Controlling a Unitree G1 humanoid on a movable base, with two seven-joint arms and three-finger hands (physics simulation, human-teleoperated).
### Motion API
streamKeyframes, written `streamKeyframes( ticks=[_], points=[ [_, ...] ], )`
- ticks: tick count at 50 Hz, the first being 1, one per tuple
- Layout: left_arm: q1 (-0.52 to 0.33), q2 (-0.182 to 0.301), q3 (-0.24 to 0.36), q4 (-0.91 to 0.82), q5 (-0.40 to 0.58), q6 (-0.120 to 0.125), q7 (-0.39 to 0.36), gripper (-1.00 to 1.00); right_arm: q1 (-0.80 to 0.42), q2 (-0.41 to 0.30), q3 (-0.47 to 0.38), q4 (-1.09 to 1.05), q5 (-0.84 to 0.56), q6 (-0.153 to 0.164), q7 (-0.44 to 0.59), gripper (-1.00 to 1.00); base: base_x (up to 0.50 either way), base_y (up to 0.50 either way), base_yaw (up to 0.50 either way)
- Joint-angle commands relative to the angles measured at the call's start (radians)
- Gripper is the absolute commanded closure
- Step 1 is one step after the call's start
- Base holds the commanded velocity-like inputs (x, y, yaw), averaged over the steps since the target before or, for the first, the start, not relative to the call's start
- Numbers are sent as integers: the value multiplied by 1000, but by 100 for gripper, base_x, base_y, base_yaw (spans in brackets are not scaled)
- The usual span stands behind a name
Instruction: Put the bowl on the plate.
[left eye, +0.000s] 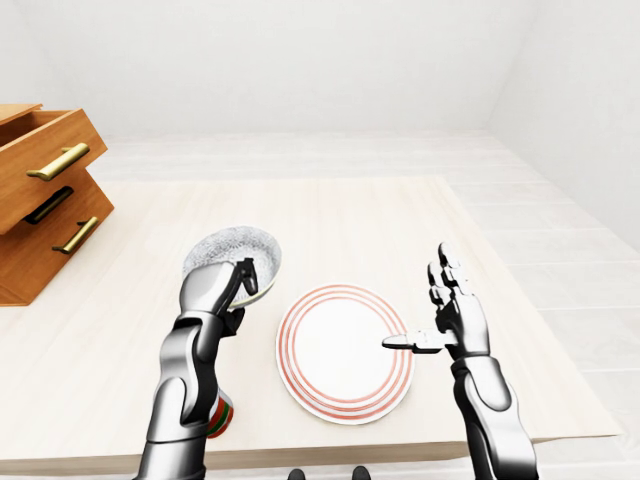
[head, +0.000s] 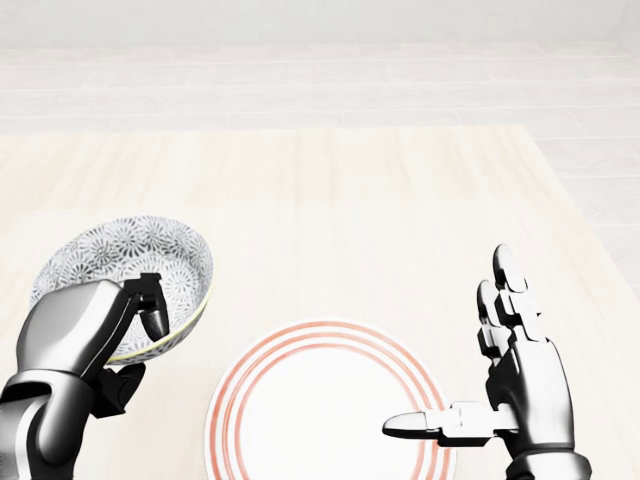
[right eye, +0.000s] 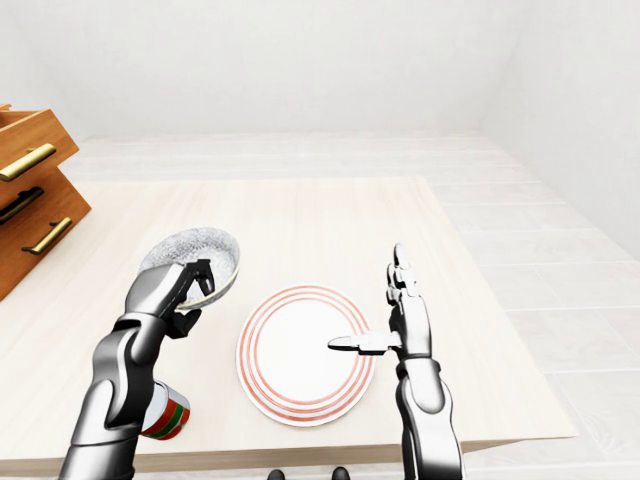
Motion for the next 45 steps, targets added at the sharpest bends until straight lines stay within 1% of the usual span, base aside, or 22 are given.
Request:
streamKeyframes(
  ticks=[1, 9, 12, 17, 21, 31, 37, 45],
  points=[
    [-8, -39, -41, -91, 36, 0, -38, 100, 8, -2, -18, -14, 2, 0, 7, -100, 0, 0, 0],
    [-20, -59, -73, -98, 53, 0, -61, 100, 31, 3, -32, -5, 10, 0, 15, -100, 0, 0, 0],
    [-19, -72, -89, -100, 58, 0, -64, 100, 50, 7, -33, 4, 10, -21, 20, -100, 0, 0, 0],
    [-30, -81, -102, -87, 58, 0, -77, 100, 69, 11, -34, -4, 12, -29, 25, -100, 0, 0, 0],
    [-37, -92, -123, -83, 70, 0, -87, 100, 83, 14, -39, -14, 18, -34, 29, -100, 0, 0, 0],
    [-46, -129, -167, -79, 97, 0, -89, 100, 108, 18, -52, -39, 22, -34, 36, -100, 0, 0, 0],
    [-47, -141, -189, -75, 111, 0, -86, 100, 115, 21, -58, -41, 21, -39, 39, -100, 0, 0, 0],
    [-37, -172, -229, -85, 127, 0, -95, 100, 120, 26, -63, -37, 18, -45, 41, -100, 0, 0, 0]
  ],
)
